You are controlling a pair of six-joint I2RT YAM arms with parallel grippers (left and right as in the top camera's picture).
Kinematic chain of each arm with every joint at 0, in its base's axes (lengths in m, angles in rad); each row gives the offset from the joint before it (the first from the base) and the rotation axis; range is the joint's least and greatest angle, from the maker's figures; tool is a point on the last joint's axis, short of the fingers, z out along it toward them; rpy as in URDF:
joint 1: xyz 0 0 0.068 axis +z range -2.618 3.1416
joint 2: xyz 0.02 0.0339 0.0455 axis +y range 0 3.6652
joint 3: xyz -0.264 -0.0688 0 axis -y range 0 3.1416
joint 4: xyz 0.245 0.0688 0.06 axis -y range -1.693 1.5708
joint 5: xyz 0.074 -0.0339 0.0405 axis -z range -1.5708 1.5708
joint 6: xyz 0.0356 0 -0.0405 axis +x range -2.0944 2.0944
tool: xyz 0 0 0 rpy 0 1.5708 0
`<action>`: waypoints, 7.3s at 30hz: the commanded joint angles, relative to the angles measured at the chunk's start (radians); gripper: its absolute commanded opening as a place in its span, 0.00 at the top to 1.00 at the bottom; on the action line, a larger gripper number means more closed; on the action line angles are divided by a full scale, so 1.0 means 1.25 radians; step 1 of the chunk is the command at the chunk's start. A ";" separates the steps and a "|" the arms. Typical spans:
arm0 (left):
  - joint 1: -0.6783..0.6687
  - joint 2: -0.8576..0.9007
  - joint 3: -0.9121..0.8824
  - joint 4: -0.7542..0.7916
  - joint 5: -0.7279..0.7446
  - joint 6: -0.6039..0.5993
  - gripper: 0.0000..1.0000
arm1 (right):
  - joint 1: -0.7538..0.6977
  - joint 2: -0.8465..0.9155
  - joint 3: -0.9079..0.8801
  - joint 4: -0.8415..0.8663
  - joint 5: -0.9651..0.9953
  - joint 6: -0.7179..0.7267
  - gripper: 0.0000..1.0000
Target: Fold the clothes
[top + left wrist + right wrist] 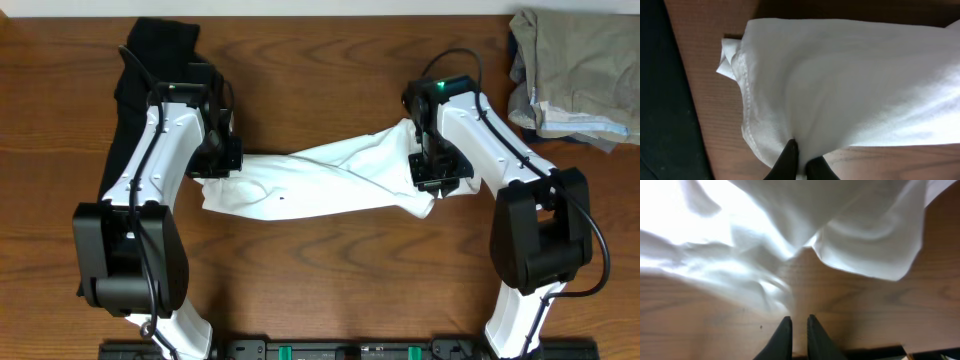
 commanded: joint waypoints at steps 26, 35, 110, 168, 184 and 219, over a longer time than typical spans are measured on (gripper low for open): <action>0.004 -0.005 -0.002 0.013 -0.004 -0.009 0.94 | -0.027 0.043 0.115 0.275 0.013 -0.181 0.37; 0.004 -0.005 -0.002 0.019 -0.004 -0.009 0.94 | -0.027 0.043 0.112 0.256 -0.013 -0.379 0.48; 0.051 -0.034 0.145 0.375 -0.004 -0.009 0.84 | -0.289 0.017 0.298 0.377 -0.359 -0.352 0.99; 0.132 0.149 0.127 0.470 0.070 0.207 0.94 | -0.276 0.018 0.298 0.377 -0.334 -0.356 0.99; 0.133 0.130 0.224 0.477 -0.027 0.128 0.94 | -0.276 0.018 0.298 0.522 -0.335 -0.408 0.99; 0.212 0.062 0.225 0.300 -0.045 0.081 0.94 | -0.344 0.000 0.325 0.667 -0.605 -0.481 0.99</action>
